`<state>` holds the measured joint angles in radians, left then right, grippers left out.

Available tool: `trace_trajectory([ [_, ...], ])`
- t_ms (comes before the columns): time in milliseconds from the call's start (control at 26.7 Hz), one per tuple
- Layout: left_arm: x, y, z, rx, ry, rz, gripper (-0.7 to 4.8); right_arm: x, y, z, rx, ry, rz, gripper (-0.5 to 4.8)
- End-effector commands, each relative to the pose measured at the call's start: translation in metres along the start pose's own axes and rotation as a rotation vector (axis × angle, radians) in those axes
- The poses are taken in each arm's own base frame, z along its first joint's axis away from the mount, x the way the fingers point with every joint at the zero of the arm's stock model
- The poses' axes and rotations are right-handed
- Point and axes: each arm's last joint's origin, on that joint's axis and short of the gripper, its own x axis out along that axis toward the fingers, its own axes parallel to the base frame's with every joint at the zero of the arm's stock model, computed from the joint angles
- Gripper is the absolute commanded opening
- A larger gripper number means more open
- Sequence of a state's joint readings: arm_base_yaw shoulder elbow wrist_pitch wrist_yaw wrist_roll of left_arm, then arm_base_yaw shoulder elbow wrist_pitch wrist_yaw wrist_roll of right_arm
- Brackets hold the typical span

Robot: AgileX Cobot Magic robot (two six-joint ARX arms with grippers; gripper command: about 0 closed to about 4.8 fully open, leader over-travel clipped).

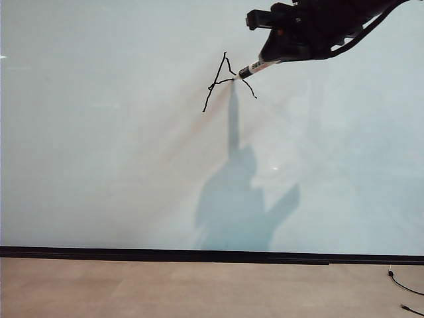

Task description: Pick up the pen on the shelf to the right of the whiteboard and write the letter A.

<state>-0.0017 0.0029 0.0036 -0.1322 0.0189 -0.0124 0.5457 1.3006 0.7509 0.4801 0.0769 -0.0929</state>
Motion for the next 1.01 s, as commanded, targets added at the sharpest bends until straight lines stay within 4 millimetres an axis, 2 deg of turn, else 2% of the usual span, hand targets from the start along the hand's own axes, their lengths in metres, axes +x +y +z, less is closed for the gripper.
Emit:
trace_trajectory([
  [37,0.0,0.0,0.002,0.005,-0.008,-0.004,-0.04,-0.004,-0.003,0.004,0.0,-0.025,-0.044,-0.09],
  [300,0.0,0.0,0.002,0.005,-0.008,-0.004,-0.04,-0.007,-0.004,0.004,-0.002,-0.029,-0.059,-0.09],
  [487,0.0,0.0,0.002,0.005,-0.009,-0.004,-0.04,-0.01,0.0,0.005,-0.003,-0.031,-0.004,-0.09],
  [637,0.0,0.0,0.002,0.005,-0.009,-0.004,-0.05,-0.028,0.012,0.009,-0.019,-0.016,0.012,-0.09],
  [1012,0.0,0.0,0.002,0.005,-0.009,-0.004,-0.04,-0.077,0.004,-0.003,-0.043,0.018,-0.063,-0.09],
])
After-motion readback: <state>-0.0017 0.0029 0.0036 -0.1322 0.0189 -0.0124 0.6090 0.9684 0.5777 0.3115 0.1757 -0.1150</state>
